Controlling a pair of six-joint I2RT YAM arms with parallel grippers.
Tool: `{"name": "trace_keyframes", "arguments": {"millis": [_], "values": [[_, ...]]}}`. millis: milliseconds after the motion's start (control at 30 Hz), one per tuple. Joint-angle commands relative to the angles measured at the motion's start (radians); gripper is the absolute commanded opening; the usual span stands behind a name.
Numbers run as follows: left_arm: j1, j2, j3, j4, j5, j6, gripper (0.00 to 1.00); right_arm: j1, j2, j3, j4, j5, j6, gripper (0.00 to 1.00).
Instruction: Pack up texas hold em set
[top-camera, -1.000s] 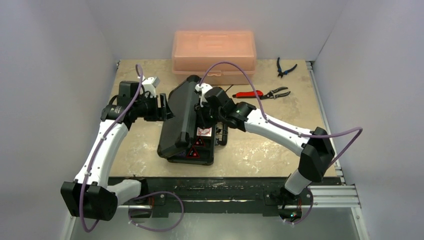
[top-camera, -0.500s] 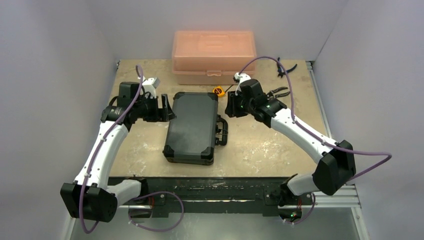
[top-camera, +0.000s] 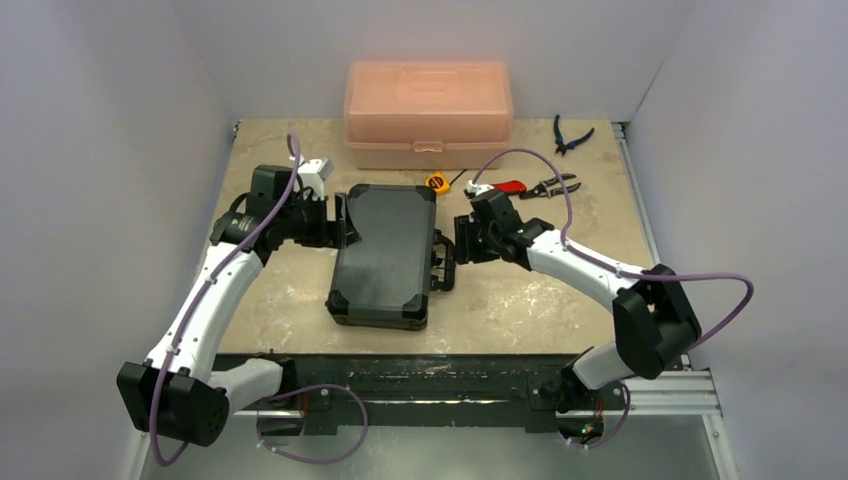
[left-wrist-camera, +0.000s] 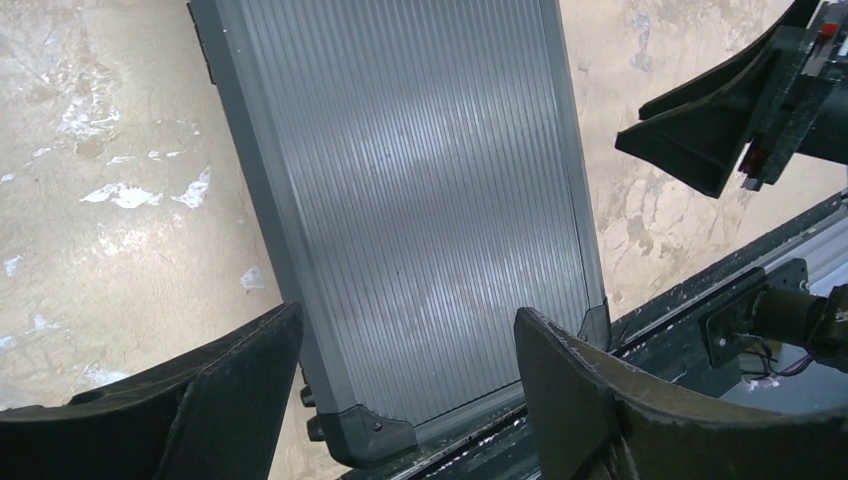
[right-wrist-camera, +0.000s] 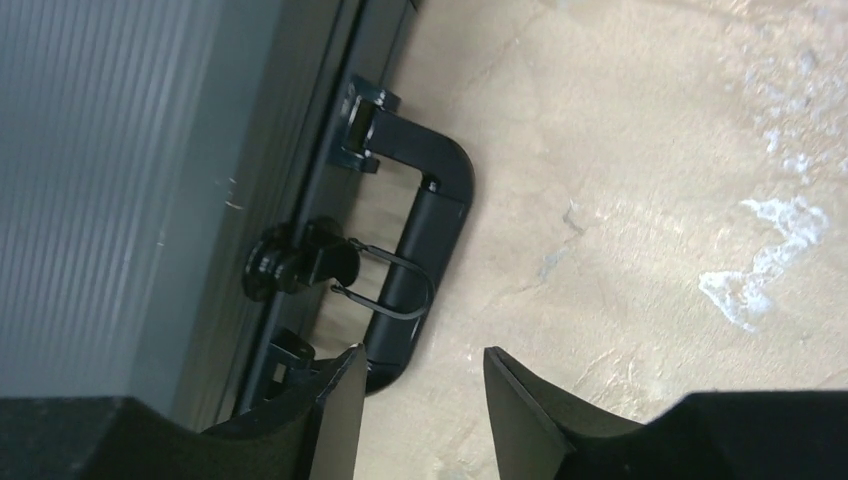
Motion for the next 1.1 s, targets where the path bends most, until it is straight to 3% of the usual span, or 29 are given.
{"name": "trace_keyframes", "arguments": {"millis": [0, 367, 1067], "values": [[-0.057, 0.001, 0.004, 0.025, -0.062, -0.033, 0.76, 0.001, 0.018, -0.046, 0.085, -0.005, 0.004, 0.48], [-0.24, 0.08, -0.038, 0.126, -0.135, -0.146, 0.73, 0.049, 0.133, -0.087, 0.197, -0.101, 0.013, 0.42], [-0.307, 0.18, -0.095, 0.315, -0.163, -0.268, 0.68, 0.058, 0.291, 0.034, 0.339, -0.247, -0.014, 0.4]]}}
